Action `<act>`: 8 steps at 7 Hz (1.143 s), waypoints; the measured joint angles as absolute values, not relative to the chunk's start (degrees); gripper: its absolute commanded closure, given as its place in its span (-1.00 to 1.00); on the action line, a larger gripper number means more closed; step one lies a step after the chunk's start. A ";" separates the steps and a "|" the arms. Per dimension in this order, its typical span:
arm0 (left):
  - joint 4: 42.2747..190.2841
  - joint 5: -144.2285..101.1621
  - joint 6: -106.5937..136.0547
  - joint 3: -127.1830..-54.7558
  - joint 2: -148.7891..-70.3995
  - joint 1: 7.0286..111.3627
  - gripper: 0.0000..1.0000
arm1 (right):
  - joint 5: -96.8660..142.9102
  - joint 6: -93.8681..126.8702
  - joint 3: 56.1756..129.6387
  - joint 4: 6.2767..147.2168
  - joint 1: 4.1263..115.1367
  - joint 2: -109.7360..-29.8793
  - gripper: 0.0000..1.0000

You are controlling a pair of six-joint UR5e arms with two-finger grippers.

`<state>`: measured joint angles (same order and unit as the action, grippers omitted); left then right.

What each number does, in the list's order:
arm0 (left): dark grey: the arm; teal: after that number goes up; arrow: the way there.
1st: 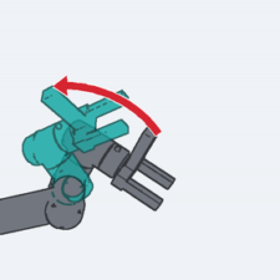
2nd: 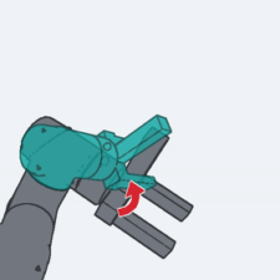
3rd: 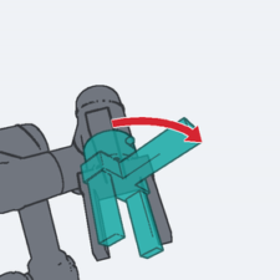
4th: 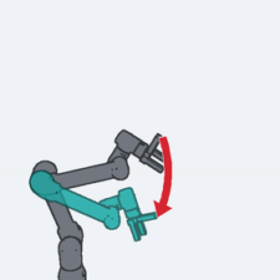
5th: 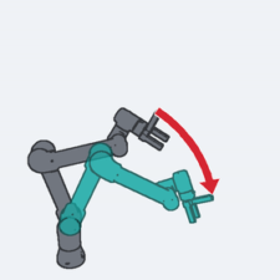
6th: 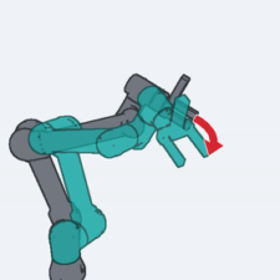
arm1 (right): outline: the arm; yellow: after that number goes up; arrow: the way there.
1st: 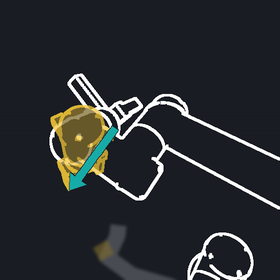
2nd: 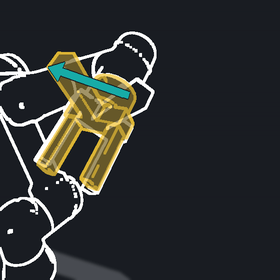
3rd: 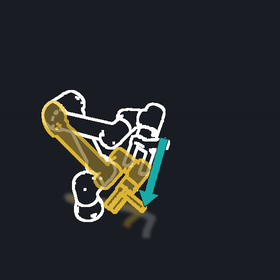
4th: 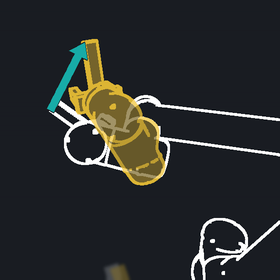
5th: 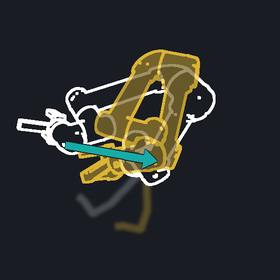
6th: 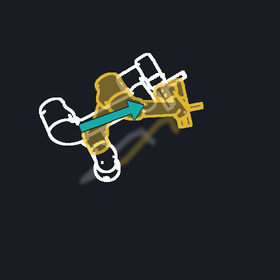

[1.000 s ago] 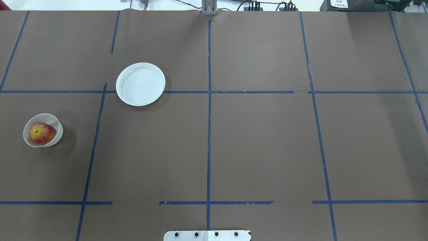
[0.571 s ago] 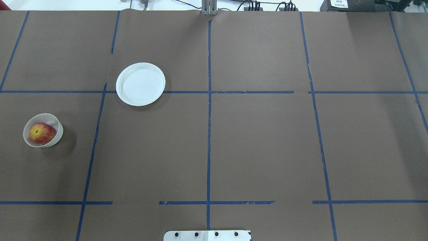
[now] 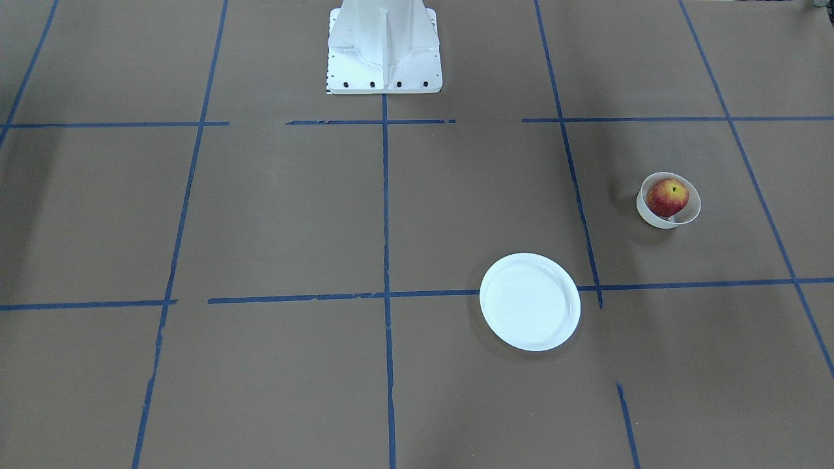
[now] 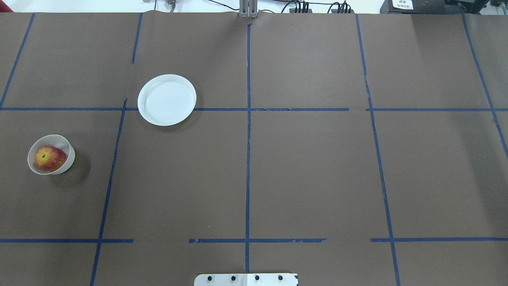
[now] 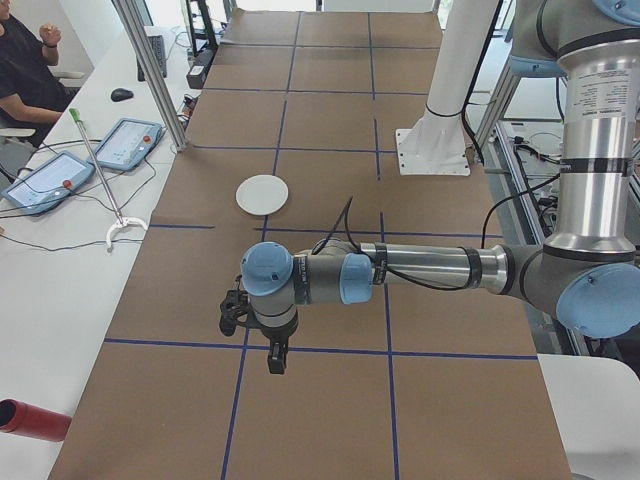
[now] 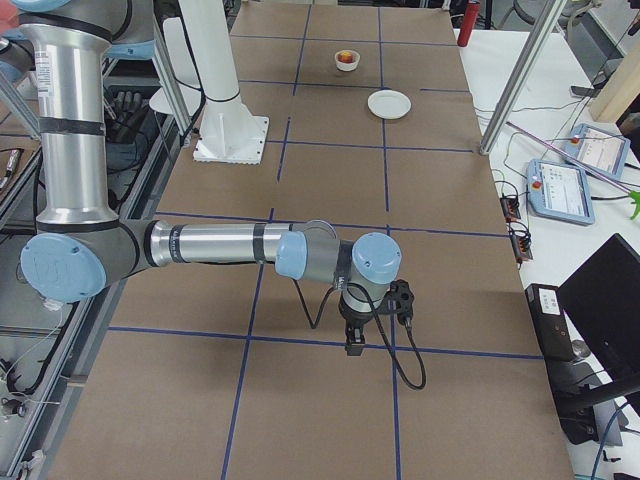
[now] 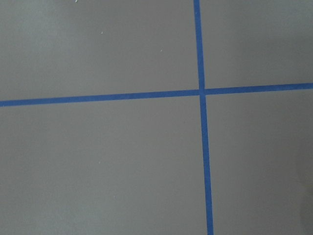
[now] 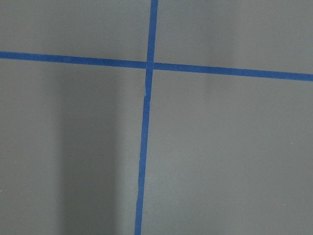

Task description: Move apple from plate to bowl

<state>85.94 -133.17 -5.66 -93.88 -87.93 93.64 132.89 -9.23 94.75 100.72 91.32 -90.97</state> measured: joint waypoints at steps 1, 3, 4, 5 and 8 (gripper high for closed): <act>86.07 -133.21 -5.72 -93.68 -87.91 93.63 -1.00 | 132.89 -9.23 94.75 100.72 91.32 -90.97 -1.00; 86.20 -133.18 -5.79 -93.58 -88.04 93.61 -1.00 | 132.89 -9.23 94.75 100.72 91.32 -90.97 -1.00; 86.19 -133.16 -5.80 -93.54 -88.25 93.61 -1.00 | 132.89 -9.23 94.74 100.72 91.32 -90.97 -1.00; 86.16 -133.16 -5.80 -93.53 -88.41 93.60 -1.00 | 132.89 -9.23 94.75 100.72 91.32 -90.97 -1.00; 86.13 -133.18 -5.80 -93.67 -88.59 93.68 -1.00 | 132.89 -9.23 94.75 100.71 91.32 -90.97 -1.00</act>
